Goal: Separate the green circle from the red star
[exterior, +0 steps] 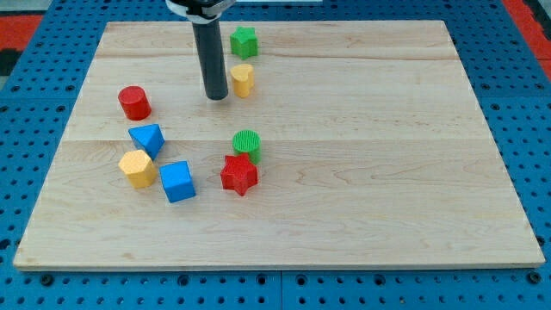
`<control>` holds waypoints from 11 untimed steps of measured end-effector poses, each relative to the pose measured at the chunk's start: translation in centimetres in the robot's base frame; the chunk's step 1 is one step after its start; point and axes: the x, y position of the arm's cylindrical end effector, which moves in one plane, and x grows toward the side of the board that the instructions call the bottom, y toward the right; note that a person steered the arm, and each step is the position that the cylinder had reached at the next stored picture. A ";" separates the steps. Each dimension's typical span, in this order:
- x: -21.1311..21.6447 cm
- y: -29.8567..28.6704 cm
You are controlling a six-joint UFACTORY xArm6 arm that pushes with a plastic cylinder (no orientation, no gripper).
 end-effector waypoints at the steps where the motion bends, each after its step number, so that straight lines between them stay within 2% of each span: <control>1: 2.5 0.7; 2: 4.6 3.1; 3: 4.5 2.7; 4: 6.7 0.1; 7: 10.9 -0.8; 8: 12.0 2.9; 10: 10.9 7.5; 11: 8.9 7.5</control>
